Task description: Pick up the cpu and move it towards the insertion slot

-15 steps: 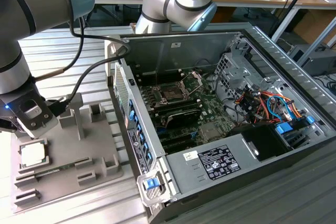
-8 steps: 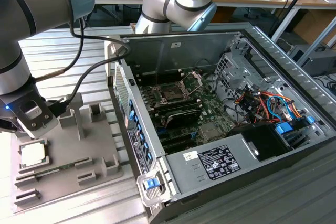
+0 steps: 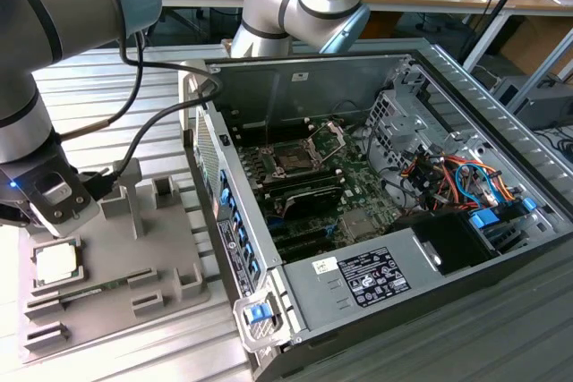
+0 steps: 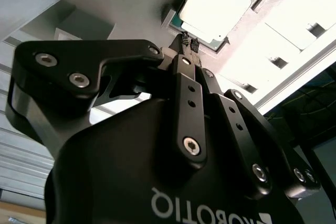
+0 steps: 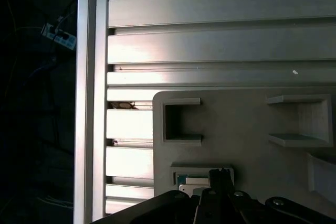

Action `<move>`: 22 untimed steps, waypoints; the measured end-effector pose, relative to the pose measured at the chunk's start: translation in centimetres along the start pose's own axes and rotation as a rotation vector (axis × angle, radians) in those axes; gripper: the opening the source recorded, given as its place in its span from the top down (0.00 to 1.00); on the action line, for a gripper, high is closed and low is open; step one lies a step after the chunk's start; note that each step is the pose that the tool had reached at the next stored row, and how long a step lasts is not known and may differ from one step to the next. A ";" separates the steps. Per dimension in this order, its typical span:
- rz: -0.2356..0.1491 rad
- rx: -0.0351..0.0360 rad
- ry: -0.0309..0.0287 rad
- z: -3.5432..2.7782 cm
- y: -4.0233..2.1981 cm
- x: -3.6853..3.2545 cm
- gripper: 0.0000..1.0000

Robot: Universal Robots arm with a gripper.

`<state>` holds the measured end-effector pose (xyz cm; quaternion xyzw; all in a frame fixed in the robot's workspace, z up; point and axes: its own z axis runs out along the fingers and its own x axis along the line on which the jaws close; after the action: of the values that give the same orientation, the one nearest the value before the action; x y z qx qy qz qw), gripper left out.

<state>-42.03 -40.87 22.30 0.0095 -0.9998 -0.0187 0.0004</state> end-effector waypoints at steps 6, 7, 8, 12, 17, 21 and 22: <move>0.000 0.0000 0.0000 0.11 -0.01 0.01 0.89; 0.000 0.0000 0.0000 0.15 -0.01 0.00 0.89; 0.000 0.0000 0.0000 0.18 -0.01 0.00 0.89; 0.000 0.0000 0.0000 0.29 -0.02 0.00 0.89; 0.000 0.0000 0.0000 0.37 -0.02 0.00 0.89; 0.000 0.0000 0.0000 0.45 -0.04 0.01 0.89; 0.000 -0.0001 -0.0001 0.47 -0.06 0.01 0.89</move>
<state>-42.04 -40.91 21.83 0.0096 -0.9998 -0.0187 0.0004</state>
